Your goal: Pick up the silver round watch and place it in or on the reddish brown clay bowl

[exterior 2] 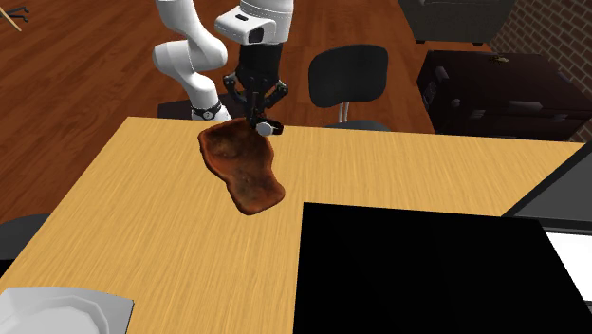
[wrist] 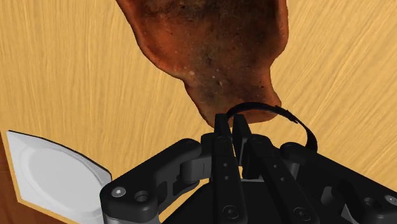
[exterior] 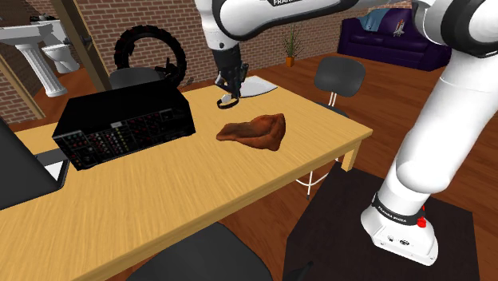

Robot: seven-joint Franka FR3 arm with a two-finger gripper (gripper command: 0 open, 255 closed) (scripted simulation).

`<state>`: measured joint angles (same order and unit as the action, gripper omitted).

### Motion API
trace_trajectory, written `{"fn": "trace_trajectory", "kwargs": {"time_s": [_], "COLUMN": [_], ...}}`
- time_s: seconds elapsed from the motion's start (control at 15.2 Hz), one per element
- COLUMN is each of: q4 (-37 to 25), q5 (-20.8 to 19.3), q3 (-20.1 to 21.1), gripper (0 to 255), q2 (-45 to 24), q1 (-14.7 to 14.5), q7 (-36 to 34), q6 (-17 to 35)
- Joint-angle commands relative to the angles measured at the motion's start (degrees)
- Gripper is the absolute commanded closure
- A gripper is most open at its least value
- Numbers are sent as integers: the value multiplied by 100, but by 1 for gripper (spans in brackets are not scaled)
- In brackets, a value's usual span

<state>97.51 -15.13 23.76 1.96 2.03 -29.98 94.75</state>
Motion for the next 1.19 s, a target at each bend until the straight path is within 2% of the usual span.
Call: {"fn": "trace_trajectory", "kwargs": {"time_s": [0.0,0.33,1.12], "q4": [422,1209,2149], "q5": [153,361,329], "q3": [-164,-585,-582], "gripper": [255,255,255], "q2": [419,1221,1246], "q1": [140,335,318], "q7": [312,963,758], "q6": [121,310,1202]}}
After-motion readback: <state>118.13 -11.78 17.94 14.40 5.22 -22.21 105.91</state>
